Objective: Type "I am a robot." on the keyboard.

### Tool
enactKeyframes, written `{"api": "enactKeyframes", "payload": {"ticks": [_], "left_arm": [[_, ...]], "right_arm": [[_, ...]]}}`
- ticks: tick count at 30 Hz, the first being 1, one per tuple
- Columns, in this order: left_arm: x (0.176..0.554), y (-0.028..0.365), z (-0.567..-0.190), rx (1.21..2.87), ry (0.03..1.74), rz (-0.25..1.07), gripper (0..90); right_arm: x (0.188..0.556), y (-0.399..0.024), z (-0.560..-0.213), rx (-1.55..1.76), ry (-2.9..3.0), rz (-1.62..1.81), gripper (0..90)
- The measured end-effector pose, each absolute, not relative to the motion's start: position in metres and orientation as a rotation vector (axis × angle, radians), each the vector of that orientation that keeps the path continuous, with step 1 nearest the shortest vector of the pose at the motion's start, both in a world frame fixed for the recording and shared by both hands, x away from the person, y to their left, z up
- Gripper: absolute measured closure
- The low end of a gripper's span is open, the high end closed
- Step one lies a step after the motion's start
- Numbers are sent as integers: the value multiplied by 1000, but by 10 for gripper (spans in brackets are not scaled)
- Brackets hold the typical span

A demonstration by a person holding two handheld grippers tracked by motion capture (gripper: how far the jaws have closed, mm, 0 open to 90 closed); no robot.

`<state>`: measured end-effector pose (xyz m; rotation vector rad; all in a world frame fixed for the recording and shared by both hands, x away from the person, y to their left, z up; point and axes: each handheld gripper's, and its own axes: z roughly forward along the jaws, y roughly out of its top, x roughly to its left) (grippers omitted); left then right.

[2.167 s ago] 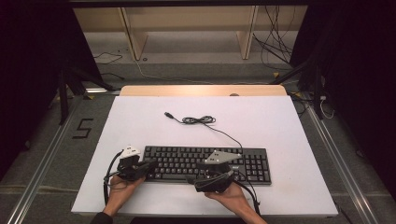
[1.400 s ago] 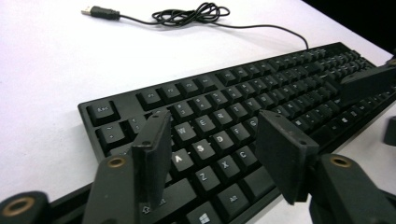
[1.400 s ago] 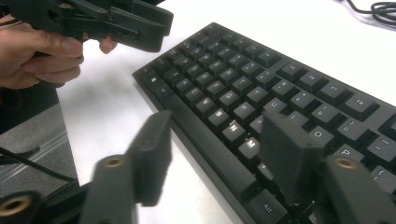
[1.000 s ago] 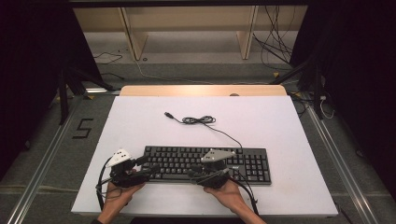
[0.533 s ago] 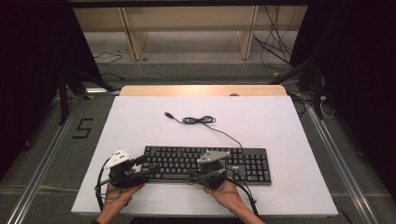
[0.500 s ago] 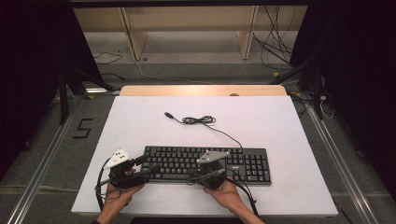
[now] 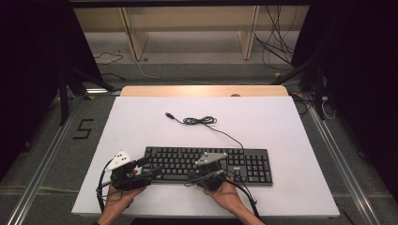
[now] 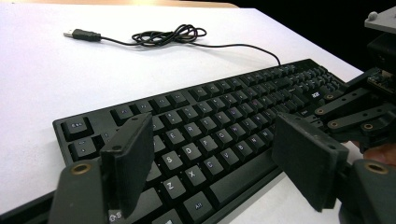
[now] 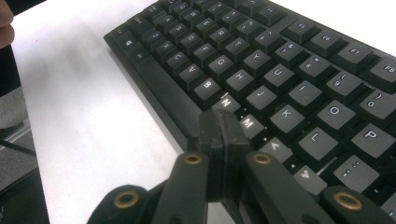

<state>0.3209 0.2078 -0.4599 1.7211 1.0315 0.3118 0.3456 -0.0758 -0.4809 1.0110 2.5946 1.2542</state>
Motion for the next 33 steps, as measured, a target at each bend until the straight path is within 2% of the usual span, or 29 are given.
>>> {"api": "enactKeyframes", "payload": {"ticks": [17,20,33], "left_arm": [[321,208,-460,1724,1035,318,289],[322,208,-461,1720,1037,320,289],[324,209,-461,1717,1047,328,290]], "right_arm": [[345,-75,-484,1013,2595,1231,900],[345,-76,-482,1029,2596,1268,853],[344,-80,-476,1028,2558,1354,758]]}}
